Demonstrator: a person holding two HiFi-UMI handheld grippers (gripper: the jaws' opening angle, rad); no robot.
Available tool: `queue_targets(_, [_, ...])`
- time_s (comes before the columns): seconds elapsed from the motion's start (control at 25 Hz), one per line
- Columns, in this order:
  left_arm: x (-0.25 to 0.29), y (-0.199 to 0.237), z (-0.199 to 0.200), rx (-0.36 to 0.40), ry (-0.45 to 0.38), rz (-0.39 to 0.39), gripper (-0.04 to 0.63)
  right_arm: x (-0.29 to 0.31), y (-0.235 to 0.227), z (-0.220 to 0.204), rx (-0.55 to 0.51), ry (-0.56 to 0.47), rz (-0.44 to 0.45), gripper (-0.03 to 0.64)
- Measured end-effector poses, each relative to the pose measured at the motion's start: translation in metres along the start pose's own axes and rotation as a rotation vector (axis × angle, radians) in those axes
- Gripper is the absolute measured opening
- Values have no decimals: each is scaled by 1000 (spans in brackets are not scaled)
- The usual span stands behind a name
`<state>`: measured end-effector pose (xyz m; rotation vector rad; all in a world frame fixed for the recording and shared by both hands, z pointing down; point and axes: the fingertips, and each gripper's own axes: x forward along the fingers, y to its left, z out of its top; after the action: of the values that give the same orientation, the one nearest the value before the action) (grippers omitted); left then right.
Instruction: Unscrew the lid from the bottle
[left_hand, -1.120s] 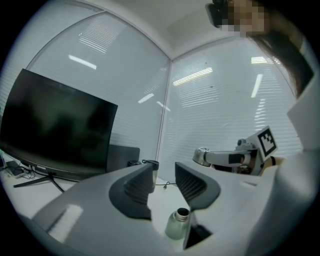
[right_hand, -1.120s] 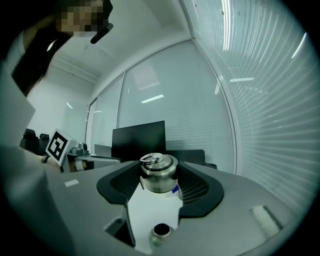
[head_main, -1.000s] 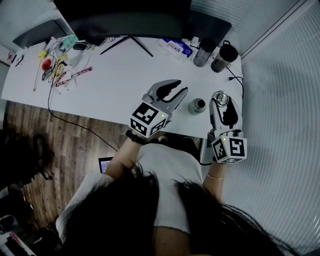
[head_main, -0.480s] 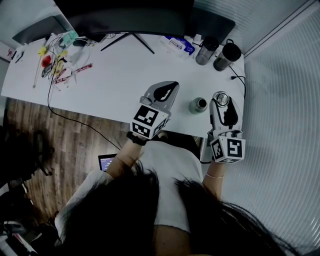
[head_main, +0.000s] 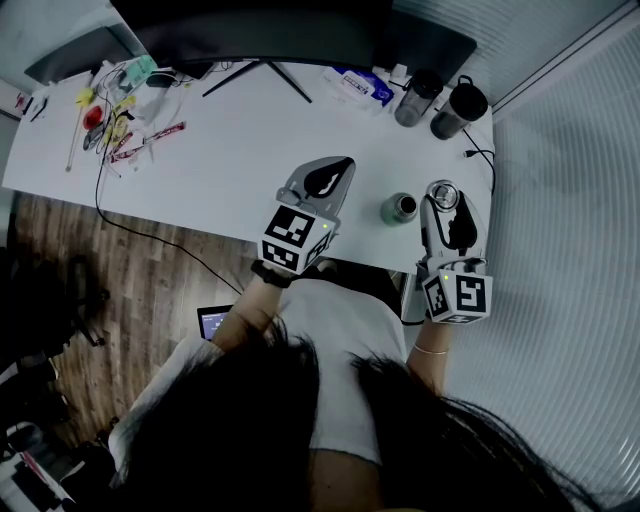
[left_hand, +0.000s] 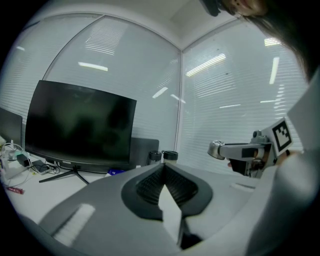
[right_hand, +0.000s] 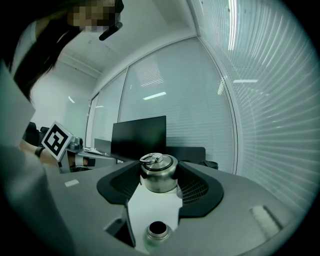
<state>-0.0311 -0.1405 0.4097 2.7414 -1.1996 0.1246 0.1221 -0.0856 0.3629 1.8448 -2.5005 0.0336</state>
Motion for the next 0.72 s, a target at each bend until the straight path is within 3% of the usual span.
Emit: queue_targets(0.72, [-5,-7,10,6,-29,-5,58,-13,-5,1,9,9,-10,235])
